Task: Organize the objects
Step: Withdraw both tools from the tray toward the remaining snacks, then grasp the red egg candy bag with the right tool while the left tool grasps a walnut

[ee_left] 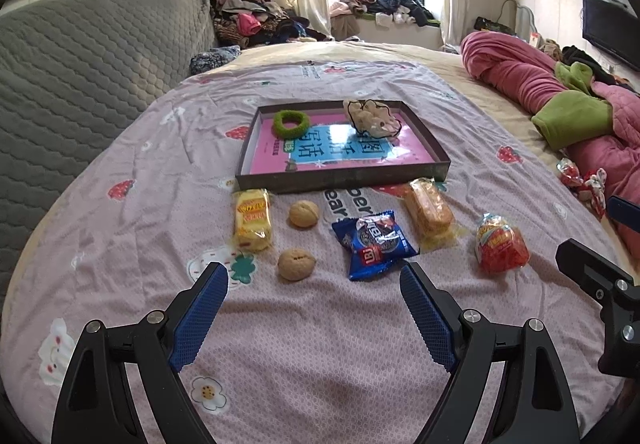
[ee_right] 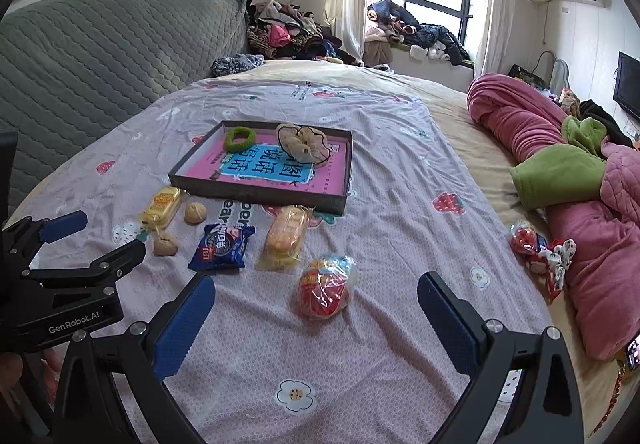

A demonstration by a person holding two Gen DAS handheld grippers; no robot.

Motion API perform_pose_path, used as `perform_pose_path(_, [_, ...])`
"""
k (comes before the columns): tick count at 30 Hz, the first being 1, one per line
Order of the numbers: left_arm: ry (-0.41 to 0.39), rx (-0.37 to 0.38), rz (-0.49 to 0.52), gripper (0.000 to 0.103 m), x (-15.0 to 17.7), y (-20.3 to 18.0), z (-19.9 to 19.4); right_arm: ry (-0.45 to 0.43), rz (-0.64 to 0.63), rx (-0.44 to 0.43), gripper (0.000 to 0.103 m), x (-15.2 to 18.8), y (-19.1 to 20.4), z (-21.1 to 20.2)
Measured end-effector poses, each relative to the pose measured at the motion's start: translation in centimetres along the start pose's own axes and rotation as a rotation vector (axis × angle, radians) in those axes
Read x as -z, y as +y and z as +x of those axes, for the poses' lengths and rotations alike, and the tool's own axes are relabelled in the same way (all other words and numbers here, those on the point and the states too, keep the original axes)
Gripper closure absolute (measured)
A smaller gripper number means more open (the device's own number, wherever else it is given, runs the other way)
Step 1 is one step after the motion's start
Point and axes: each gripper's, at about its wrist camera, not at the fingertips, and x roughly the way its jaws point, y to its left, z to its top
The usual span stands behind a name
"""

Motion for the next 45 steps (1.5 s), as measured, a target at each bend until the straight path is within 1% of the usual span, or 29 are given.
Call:
perform_pose_path(10, [0.033, 0.013, -0.006, 0.014, 1.7, 0.2, 1.7, 0.033, 0.007, -0.006, 0.001, 1.0, 0.1, 1.7])
perform_pose_path(17, [0.045, 0.019, -0.010, 0.014, 2.2, 0.3, 2.7, 0.059, 0.021, -0.009, 0.001, 1.8, -0.1, 3.0])
perform_pose_path(22, [0.058, 0.030, -0.029, 0.014, 2.2, 0.8, 3.6, 0.083, 0.035, -0.012, 0.001, 2.3, -0.5, 4.0])
perform_pose_path(30, [0.079, 0.019, -0.034, 0.014, 2.0, 1.3, 5.7, 0.121, 0.045, -0.008, 0.001, 2.4, -0.9, 6.3])
perform_pose_path(37, [0.092, 0.016, -0.049, 0.014, 1.9, 2.0, 7.7, 0.128, 0.050, -0.002, 0.001, 2.5, -1.1, 7.9])
perform_pose_path(45, [0.097, 0.030, -0.067, 0.014, 1.6, 2.7, 9.3, 0.156, 0.056, 0.004, 0.001, 2.4, -1.2, 9.9])
